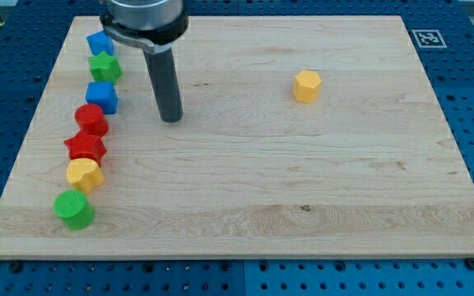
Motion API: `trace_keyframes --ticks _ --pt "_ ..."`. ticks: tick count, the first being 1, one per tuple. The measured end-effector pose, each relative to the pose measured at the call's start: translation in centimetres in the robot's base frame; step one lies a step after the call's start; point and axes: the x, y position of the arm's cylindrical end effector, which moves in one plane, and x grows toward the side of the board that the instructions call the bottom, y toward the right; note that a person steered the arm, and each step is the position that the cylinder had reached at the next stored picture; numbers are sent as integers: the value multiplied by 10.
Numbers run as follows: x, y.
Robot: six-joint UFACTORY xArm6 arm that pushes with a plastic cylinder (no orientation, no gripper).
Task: Slide the blue cube a bit left
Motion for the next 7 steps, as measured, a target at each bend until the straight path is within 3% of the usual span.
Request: trace_keyframes --ticks 4,7 --pt "-9 -54" --pt "-9 -61"
